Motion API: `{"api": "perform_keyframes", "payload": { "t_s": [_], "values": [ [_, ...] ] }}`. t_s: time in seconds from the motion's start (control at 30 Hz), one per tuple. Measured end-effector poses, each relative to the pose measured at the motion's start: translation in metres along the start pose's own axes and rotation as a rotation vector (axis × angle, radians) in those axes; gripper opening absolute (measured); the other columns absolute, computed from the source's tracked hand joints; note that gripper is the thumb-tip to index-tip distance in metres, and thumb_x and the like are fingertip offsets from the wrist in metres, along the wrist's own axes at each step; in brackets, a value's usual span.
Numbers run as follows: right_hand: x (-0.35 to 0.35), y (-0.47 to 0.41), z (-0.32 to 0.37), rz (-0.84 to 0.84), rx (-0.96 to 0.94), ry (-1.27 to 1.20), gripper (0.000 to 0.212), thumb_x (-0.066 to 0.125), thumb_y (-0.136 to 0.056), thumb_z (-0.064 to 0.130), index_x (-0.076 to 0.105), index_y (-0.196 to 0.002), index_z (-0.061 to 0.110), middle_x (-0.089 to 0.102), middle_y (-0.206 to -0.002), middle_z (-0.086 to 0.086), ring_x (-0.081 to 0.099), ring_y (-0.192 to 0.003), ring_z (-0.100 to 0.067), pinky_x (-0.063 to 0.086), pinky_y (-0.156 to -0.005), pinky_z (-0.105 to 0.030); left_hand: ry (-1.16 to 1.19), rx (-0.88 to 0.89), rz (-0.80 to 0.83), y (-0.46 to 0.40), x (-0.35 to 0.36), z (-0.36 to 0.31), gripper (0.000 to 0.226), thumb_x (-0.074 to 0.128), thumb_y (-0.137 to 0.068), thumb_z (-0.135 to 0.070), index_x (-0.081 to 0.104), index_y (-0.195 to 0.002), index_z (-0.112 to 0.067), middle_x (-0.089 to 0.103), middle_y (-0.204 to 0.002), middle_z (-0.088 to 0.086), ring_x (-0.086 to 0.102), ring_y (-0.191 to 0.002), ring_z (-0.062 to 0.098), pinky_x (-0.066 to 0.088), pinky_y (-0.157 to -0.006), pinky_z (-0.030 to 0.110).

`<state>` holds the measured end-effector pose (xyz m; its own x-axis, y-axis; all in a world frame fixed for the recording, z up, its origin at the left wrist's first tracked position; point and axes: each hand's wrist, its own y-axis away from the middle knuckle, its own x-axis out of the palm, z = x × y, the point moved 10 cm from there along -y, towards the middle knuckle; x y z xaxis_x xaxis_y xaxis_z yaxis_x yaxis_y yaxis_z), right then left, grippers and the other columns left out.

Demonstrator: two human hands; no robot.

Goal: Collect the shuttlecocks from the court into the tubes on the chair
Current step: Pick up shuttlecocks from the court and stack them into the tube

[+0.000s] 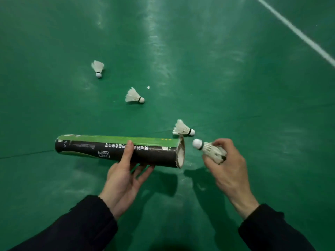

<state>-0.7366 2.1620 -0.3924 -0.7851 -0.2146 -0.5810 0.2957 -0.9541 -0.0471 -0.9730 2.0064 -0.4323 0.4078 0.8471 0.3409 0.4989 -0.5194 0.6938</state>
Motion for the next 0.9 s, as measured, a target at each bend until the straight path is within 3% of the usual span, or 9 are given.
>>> {"api": "perform_keyframes", "payload": {
  "t_s": [0.2, 0.3, 0.4, 0.53, 0.67, 0.73, 0.8, 0.83, 0.9],
  "values": [
    [-0.012, 0.020, 0.052, -0.023, -0.216, 0.124, 0.025, 0.072, -0.088, 0.014, 0.067, -0.110, 0.022, 0.068, -0.102, 0.014, 0.064, -0.092, 0.001, 0.052, -0.080, -0.012, -0.039, -0.094, 0.124, -0.031, 0.027, 0.016, 0.046, 0.071, -0.089, -0.042, 0.064, -0.121, -0.009, 0.078, -0.109, 0.008, 0.069, -0.108, 0.026, 0.063, -0.069, 0.033],
    [0.000, 0.023, 0.069, 0.088, -0.247, 0.256, 0.039, 0.067, -0.084, 0.020, 0.060, -0.120, 0.031, 0.065, -0.104, 0.017, 0.060, -0.094, -0.005, 0.050, -0.084, -0.023, -0.066, -0.104, 0.190, -0.039, 0.040, 0.015, 0.051, 0.071, -0.088, -0.044, 0.064, -0.123, -0.007, 0.077, -0.112, 0.009, 0.070, -0.106, 0.024, 0.062, -0.070, 0.034],
    [0.022, 0.029, 0.073, 0.238, -0.044, -0.093, 0.060, 0.066, -0.079, 0.012, 0.044, -0.128, 0.040, 0.065, -0.123, 0.015, 0.061, -0.120, -0.003, 0.041, -0.103, -0.015, -0.063, -0.151, 0.271, -0.041, 0.051, 0.014, 0.048, 0.067, -0.091, -0.044, 0.064, -0.124, -0.009, 0.077, -0.116, 0.008, 0.069, -0.114, 0.027, 0.063, -0.071, 0.035],
    [0.011, 0.031, 0.098, 0.026, -0.031, -0.166, 0.068, 0.075, -0.081, 0.011, 0.041, -0.135, 0.033, 0.067, -0.129, 0.020, 0.053, -0.131, -0.001, 0.035, -0.109, -0.015, 0.018, -0.215, 0.316, -0.043, 0.049, 0.000, 0.046, 0.066, -0.089, -0.046, 0.066, -0.121, -0.012, 0.077, -0.116, 0.007, 0.068, -0.116, 0.026, 0.064, -0.071, 0.034],
    [0.030, 0.026, 0.136, 0.041, -0.218, 0.340, 0.025, 0.068, -0.086, 0.038, 0.064, -0.107, 0.024, 0.061, -0.100, 0.023, 0.054, -0.082, 0.002, 0.047, -0.078, -0.024, 0.035, -0.238, 0.390, -0.039, 0.042, -0.019, 0.048, 0.062, -0.092, -0.047, 0.064, -0.124, -0.013, 0.076, -0.118, 0.006, 0.068, -0.117, 0.024, 0.063, -0.075, 0.035],
    [0.054, 0.021, 0.144, 0.187, -0.124, 0.260, 0.023, 0.062, -0.091, 0.039, 0.065, -0.098, 0.017, 0.061, -0.087, 0.018, 0.055, -0.072, 0.000, 0.048, -0.070, -0.024, 0.030, -0.221, 0.416, -0.036, 0.037, -0.030, 0.049, 0.062, -0.093, -0.046, 0.063, -0.128, -0.011, 0.076, -0.120, 0.006, 0.069, -0.116, 0.024, 0.060, -0.079, 0.037],
    [0.078, 0.016, 0.156, 0.333, -0.004, 0.156, 0.013, 0.061, -0.096, 0.034, 0.068, -0.102, 0.025, 0.069, -0.077, 0.021, 0.063, -0.068, 0.004, 0.052, -0.067, -0.020, 0.042, -0.194, 0.424, -0.034, 0.031, -0.042, 0.054, 0.063, -0.093, -0.044, 0.060, -0.134, -0.010, 0.074, -0.124, 0.006, 0.072, -0.112, 0.022, 0.061, -0.078, 0.037],
    [0.091, 0.015, 0.162, 0.436, 0.075, 0.092, 0.013, 0.061, -0.100, 0.024, 0.065, -0.109, 0.032, 0.067, -0.067, 0.028, 0.062, -0.059, 0.008, 0.048, -0.059, -0.010, 0.048, -0.178, 0.428, -0.035, 0.026, -0.048, 0.055, 0.063, -0.093, -0.044, 0.059, -0.137, -0.011, 0.073, -0.126, 0.006, 0.072, -0.110, 0.021, 0.062, -0.076, 0.036],
    [0.115, 0.021, 0.165, 0.657, 0.242, -0.016, 0.030, 0.057, -0.103, 0.012, 0.058, -0.128, 0.029, 0.064, -0.061, 0.028, 0.058, -0.044, 0.003, 0.041, -0.044, -0.010, 0.038, -0.157, 0.428, -0.035, 0.014, -0.056, 0.056, 0.063, -0.094, -0.045, 0.058, -0.139, -0.013, 0.072, -0.128, 0.007, 0.071, -0.111, 0.022, 0.062, -0.075, 0.034]
  ]
}}
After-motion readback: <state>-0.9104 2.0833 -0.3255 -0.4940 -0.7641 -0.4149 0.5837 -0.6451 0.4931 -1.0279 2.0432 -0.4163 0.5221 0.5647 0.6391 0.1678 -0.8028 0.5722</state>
